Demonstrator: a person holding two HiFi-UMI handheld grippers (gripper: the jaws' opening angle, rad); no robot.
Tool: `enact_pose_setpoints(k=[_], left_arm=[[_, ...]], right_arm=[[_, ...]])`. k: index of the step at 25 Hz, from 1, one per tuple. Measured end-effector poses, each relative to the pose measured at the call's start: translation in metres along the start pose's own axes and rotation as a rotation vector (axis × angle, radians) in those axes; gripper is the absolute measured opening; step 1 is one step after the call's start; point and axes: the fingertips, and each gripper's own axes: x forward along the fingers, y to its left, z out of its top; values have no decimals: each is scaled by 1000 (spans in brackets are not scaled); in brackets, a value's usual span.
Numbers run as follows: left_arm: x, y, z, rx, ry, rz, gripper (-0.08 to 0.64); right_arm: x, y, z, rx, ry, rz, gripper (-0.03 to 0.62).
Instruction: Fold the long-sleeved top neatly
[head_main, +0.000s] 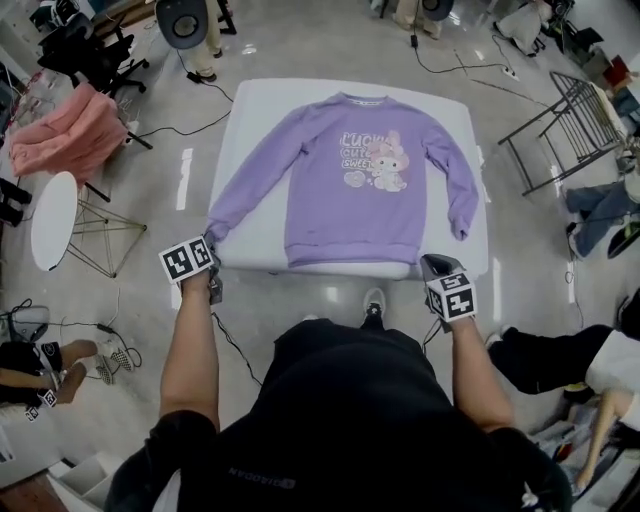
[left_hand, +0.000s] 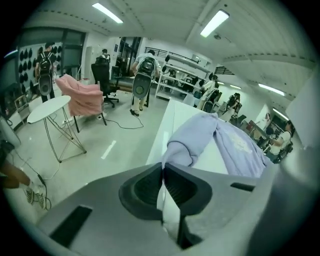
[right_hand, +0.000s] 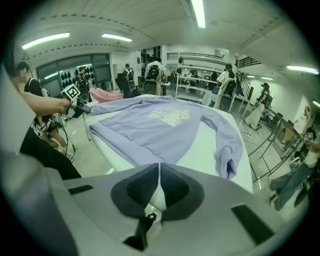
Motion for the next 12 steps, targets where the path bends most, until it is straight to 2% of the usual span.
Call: enact_pose_setpoints(k=[3,6,9,12], left_arm=[[2,-12,-5,78,-4,-9,21],[-5,-27,-4,184,-3,-8,94],[-18,-33,-8,275,0,12,95],[-30,-44,-8,328,-12,20,95]], right_arm=[[0,-8,2,4,-1,-20,17],[0,-28,8,31,-21,-60,18],[-5,-61,11,86,-45,-122,20],[-16,-103,7,144,-62,-199,20]])
